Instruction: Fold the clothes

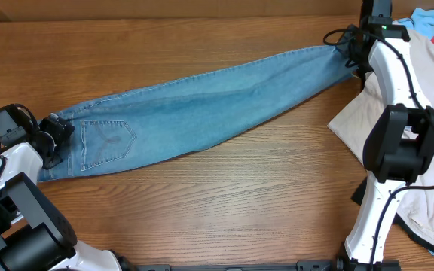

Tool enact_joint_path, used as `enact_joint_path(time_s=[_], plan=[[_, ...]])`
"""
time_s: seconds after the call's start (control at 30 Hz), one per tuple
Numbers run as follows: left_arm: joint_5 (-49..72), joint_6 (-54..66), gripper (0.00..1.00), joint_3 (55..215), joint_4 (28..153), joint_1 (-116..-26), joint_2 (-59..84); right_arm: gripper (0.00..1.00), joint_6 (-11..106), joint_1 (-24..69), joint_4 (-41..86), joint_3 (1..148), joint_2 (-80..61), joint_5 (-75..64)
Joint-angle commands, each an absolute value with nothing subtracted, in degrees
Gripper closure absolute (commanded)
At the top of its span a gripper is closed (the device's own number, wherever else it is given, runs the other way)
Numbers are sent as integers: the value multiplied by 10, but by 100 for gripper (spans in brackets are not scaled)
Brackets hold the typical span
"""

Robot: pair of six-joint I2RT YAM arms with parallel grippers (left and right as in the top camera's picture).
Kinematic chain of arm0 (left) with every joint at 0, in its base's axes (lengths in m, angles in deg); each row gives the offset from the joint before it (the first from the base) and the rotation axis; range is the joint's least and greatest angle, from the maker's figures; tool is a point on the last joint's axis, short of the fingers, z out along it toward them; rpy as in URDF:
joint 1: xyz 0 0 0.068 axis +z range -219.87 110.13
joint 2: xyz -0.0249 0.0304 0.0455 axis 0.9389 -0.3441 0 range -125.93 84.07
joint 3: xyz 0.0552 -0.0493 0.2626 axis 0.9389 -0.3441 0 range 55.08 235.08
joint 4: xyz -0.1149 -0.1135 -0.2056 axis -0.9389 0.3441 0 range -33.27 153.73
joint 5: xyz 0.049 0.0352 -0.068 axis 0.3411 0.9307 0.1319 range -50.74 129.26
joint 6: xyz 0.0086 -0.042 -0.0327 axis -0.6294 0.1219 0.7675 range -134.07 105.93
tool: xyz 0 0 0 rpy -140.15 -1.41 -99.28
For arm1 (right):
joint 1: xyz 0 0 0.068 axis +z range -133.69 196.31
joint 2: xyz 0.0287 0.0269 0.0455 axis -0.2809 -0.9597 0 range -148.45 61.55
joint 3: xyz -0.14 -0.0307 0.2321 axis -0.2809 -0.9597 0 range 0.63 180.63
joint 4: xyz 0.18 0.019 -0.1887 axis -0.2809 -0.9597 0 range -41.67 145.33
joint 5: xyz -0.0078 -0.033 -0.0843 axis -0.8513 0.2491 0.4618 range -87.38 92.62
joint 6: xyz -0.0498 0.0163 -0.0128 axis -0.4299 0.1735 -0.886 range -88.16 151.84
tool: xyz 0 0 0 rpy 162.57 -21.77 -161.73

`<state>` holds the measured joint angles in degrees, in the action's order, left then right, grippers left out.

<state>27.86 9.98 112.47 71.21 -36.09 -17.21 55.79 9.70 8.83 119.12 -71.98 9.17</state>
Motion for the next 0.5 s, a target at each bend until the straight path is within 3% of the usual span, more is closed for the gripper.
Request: enact_joint_path(time_s=[0.0, 0.2, 0.33, 0.4, 0.47], plan=[[278, 108, 18, 1119, 698, -358, -178, 87, 556, 95, 116, 1207, -727, 95], [259, 108, 15, 1119, 684, -358, -178, 82, 516, 96, 196, 1207, -729, 20], [247, 103, 15, 1119, 684, -358, -174, 82, 529, 96, 183, 1207, -729, 21], [231, 75, 14, 1123, 680, -358, -166, 75, 528, 96, 156, 1207, -729, 20], [226, 52, 5, 1131, 683, -358, -156, 69, 526, 96, 118, 1207, -729, 20]])
